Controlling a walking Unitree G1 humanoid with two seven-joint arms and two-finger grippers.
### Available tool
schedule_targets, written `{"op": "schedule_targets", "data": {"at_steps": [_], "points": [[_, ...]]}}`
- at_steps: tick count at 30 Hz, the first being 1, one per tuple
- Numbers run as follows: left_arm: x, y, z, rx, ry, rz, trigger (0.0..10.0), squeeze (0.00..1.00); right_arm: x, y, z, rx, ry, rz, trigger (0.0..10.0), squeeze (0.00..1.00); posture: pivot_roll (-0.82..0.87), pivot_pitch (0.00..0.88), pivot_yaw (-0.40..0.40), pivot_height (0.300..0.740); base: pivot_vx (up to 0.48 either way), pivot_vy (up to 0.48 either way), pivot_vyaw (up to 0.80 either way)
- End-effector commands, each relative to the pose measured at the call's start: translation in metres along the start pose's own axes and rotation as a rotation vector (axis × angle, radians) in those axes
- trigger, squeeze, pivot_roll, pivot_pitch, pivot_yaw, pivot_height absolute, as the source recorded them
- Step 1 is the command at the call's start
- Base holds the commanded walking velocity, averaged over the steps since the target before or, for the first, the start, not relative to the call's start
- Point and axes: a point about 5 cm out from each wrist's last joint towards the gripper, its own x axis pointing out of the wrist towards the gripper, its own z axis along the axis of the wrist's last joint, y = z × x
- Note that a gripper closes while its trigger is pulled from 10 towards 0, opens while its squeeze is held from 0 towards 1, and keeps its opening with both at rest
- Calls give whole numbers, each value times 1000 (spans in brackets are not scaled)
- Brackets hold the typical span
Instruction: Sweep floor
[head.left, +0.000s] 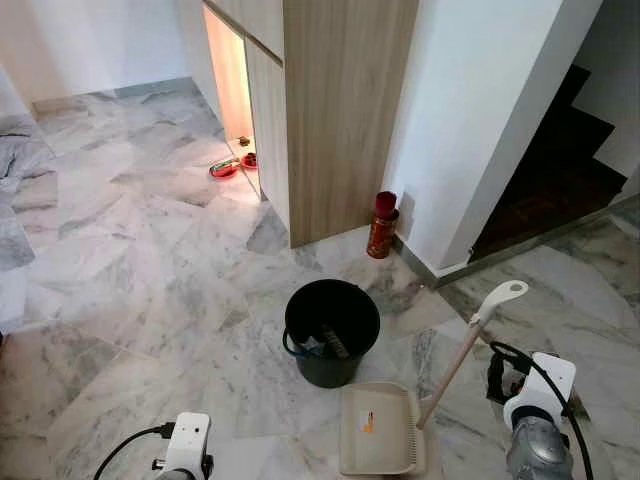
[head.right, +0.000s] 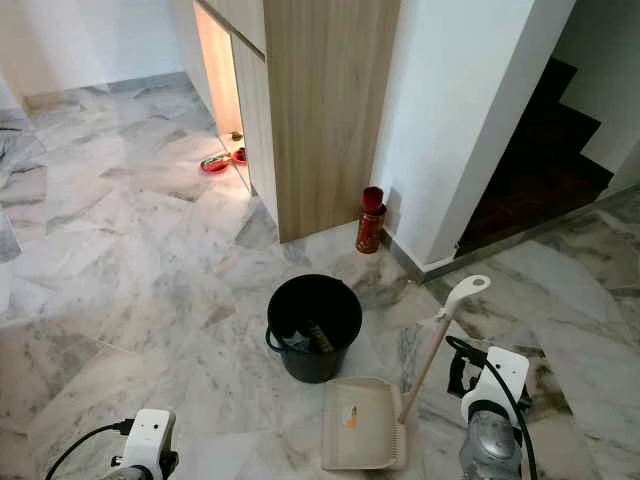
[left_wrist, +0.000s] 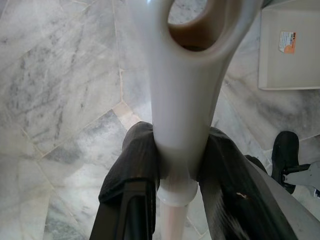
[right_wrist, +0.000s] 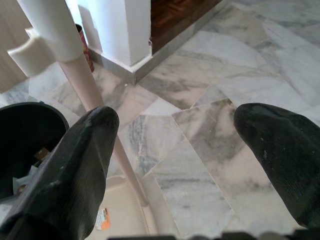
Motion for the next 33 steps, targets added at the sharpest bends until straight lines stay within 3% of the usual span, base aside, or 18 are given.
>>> {"op": "schedule_targets", "data": {"at_steps": [1, 21, 22, 23, 24, 25, 33], "points": [[-1, 4, -1, 22, 6, 7, 10000, 0, 3, -7, 10, 20, -49, -24, 10000, 1000, -3, 0, 0, 740, 0, 0, 0], [-1, 6, 0, 21, 4, 8, 10000, 0, 14, 7, 42, 78, -175, 33, 10000, 1000, 5, 0, 3, 740, 0, 0, 0], [-1, 6, 0, 22, 4, 8, 10000, 0, 14, 8, 44, 79, -185, 32, 10000, 396, 5, 0, 4, 740, 0, 0, 0], [-1, 6, 0, 22, 4, 8, 10000, 0, 14, 8, 44, 79, -185, 32, 10000, 396, 5, 0, 4, 740, 0, 0, 0], [-1, 6, 0, 22, 3, 7, 10000, 0, 14, 8, 45, 80, -190, 32, 10000, 125, 5, 0, 5, 740, 0, 0, 0], [-1, 6, 0, 22, 3, 7, 10000, 0, 14, 8, 46, 80, -191, 32, 10000, 0, 5, 0, 5, 740, 0, 0, 0], [-1, 7, 0, 23, 3, 8, 10000, 0, 16, 6, 53, 84, -223, 28, 10000, 0, 8, 0, 6, 740, 0, 0, 0]]}}
